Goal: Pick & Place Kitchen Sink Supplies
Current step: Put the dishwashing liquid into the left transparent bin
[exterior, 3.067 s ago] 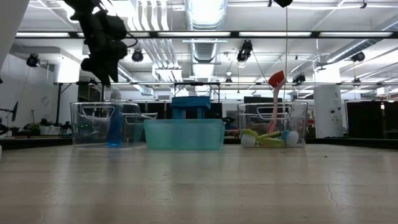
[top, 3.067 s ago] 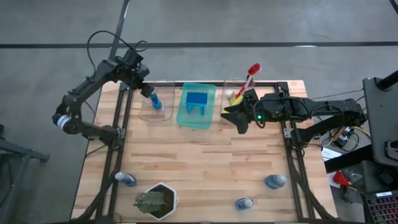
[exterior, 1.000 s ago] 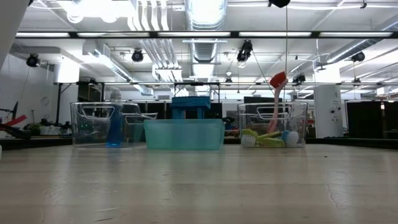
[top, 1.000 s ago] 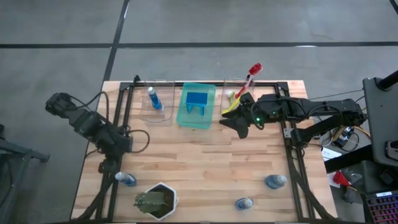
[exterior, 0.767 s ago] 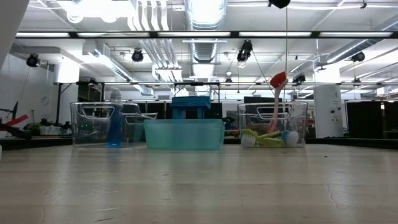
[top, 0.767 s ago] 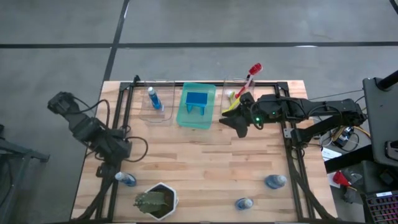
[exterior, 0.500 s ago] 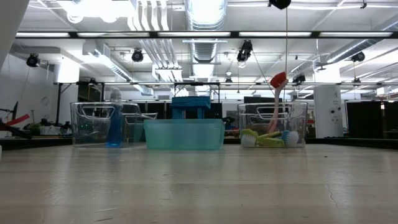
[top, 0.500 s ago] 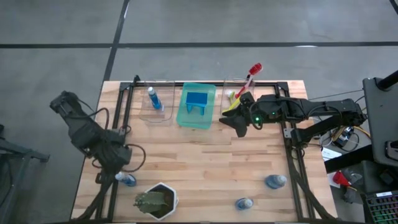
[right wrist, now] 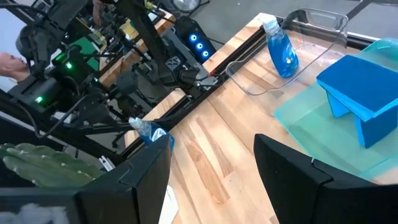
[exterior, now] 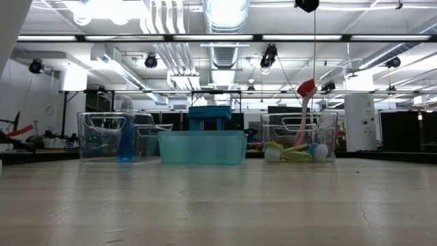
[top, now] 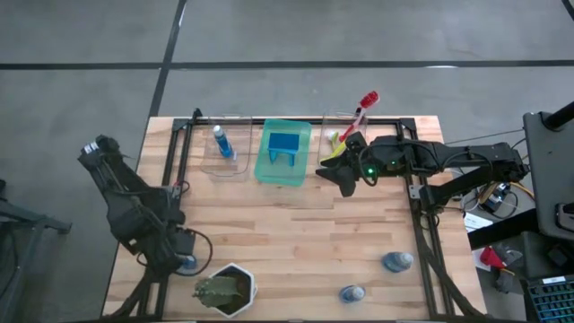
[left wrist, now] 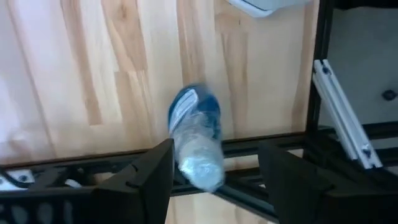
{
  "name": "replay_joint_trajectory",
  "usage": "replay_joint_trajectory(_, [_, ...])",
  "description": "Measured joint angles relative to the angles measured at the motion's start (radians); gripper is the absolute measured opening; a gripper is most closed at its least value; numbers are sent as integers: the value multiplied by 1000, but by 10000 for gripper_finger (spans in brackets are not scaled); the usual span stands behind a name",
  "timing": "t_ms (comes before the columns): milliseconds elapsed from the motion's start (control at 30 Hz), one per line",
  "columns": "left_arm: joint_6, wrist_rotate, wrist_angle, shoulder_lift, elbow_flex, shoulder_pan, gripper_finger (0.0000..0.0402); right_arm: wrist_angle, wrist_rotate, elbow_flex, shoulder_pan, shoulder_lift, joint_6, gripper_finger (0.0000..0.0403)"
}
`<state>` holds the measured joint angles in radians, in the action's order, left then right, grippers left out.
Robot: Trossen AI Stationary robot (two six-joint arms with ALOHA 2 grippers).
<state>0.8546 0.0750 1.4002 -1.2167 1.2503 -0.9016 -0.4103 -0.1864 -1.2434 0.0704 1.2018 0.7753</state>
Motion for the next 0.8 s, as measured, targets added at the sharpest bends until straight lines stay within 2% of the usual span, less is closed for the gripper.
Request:
replay_joint_trajectory(200, [66,-7,11,23,-44,-27,222,1,0,0,0,0,3,226])
replay_joint_trajectory(533, [174,-41,-84,86,-179,-136,222,3,1,0,1,0,22,226])
replay_joint_trajectory(800, [222,-80,-155,101,-218,-143,220,3,1,0,1,0,30,226])
